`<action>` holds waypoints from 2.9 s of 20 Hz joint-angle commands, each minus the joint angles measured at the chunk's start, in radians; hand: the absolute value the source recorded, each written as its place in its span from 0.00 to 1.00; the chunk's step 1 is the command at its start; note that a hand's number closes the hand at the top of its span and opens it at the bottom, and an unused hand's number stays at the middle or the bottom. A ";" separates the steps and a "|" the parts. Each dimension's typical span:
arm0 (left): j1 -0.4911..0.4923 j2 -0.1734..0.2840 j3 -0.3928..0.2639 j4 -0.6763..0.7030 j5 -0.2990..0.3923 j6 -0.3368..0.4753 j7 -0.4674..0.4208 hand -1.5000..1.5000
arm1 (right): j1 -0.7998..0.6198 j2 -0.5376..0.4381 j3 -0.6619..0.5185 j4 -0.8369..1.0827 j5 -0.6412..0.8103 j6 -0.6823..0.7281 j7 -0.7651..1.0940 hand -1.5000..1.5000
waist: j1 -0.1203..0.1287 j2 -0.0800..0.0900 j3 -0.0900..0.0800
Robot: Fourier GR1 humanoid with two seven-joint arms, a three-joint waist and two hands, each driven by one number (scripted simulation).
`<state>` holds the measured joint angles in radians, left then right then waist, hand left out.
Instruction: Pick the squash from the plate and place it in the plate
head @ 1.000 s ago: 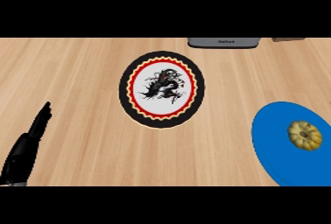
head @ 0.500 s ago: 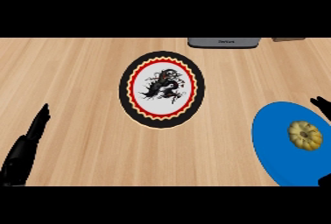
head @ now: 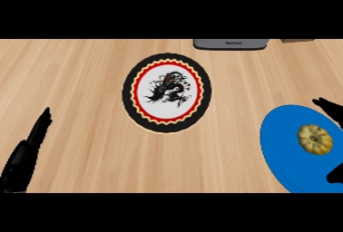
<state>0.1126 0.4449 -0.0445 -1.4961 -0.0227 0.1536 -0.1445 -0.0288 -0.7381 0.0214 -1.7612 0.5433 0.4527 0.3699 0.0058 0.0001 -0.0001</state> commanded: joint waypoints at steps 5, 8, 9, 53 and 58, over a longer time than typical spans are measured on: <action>-0.043 -0.055 0.018 0.004 -0.059 0.005 0.046 0.50 | -0.038 0.061 0.029 0.177 0.125 0.004 -0.119 0.00 | -0.002 0.001 0.001; 0.054 -0.035 0.043 -0.034 -0.058 -0.043 -0.004 0.50 | -0.110 0.067 0.013 0.247 0.161 0.031 -0.122 0.00 | 0.004 0.000 0.000; 0.002 -0.037 0.064 -0.047 -0.042 -0.068 0.061 0.50 | -0.046 0.106 0.009 0.180 0.170 0.027 -0.097 0.00 | -0.003 -0.001 0.000; -0.081 -0.124 0.128 0.053 -0.159 -0.146 0.004 0.50 | -0.908 0.216 -0.244 1.073 0.205 -0.406 -0.985 1.00 | 0.032 0.010 0.001; -0.052 -0.170 0.119 0.042 -0.169 -0.113 -0.002 0.50 | -1.009 0.247 -0.231 1.096 0.147 -0.235 -1.029 1.00 | 0.019 0.004 0.000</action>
<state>0.0488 0.2957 0.0780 -1.4556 -0.1839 0.0262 -0.1491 -0.9691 -0.5306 -0.2164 -0.6828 0.7260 0.1470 -0.6239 0.0365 0.0081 0.0010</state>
